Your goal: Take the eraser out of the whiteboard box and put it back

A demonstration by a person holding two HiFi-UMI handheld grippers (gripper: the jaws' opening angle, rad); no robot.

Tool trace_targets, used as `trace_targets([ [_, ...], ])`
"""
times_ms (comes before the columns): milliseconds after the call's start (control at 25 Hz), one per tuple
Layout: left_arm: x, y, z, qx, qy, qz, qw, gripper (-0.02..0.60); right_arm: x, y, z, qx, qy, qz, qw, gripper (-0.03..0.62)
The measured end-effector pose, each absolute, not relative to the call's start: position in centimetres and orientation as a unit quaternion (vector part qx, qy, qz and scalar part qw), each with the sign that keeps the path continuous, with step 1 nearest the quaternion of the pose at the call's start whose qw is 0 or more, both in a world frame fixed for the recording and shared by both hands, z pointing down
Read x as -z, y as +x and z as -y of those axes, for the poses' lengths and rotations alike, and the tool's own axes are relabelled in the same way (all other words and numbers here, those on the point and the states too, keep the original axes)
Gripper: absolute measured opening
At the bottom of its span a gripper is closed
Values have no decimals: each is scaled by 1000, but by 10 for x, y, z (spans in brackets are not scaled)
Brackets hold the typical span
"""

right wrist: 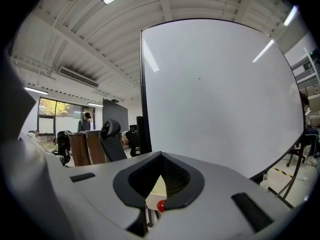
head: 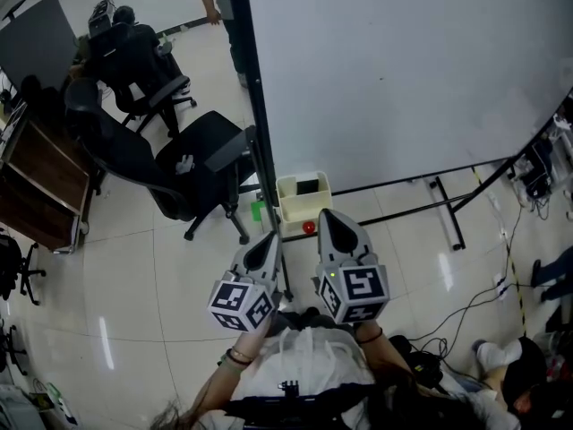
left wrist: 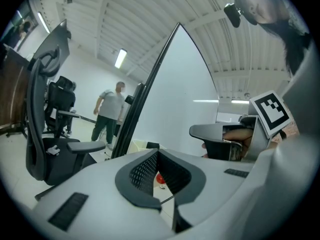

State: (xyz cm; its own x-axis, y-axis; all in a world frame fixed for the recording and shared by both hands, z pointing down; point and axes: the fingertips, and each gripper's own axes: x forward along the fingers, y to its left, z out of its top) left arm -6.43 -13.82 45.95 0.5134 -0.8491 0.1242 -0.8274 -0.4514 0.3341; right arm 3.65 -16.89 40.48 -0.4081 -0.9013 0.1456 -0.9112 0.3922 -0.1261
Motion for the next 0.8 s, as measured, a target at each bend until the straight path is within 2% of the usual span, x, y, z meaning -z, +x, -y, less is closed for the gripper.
trace_targets([
  [800, -456, -84, 137, 37, 839, 514, 172, -15, -411, 26, 171, -86, 535, 839, 48, 2],
])
